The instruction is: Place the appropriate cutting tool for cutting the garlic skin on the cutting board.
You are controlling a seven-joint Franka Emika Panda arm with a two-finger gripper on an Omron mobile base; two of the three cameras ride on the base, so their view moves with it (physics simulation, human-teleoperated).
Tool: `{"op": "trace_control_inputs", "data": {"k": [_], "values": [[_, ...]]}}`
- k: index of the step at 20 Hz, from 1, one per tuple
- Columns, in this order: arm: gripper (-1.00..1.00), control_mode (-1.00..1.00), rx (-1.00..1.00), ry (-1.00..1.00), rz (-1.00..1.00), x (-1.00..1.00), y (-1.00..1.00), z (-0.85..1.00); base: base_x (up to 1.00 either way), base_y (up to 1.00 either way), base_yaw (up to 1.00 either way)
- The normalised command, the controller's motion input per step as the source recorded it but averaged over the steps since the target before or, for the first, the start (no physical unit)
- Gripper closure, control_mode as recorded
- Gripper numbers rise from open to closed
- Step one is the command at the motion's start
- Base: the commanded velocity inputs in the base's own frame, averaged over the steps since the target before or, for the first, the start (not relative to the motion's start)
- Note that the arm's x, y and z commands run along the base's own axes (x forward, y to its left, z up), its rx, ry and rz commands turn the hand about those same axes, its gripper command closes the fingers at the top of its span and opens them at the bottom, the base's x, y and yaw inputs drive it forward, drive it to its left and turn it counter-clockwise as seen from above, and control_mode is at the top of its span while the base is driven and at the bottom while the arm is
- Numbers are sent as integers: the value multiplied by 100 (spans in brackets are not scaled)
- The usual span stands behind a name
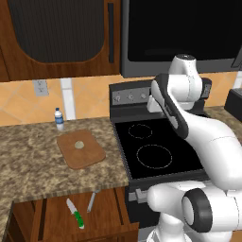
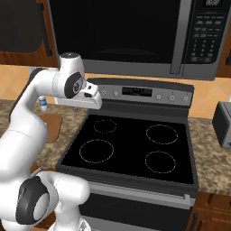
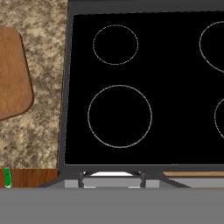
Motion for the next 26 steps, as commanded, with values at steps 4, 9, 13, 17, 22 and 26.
{"op": "trace_control_inputs", "data": {"k": [4,9,13,17,22,26], "values": [[-100,-100,0,0,0,-9,0,0,0,0,0],[-100,-100,0,0,0,-87,43,-24,0,0,0],[-100,-100,0,0,0,-77,70,-29,0,0,0],[-100,-100,0,3,0,-41,66,-31,0,0,0],[-100,-100,0,4,1,-21,70,-22,0,0,0],[-100,-100,0,3,0,-31,62,-18,0,0,0]]}}
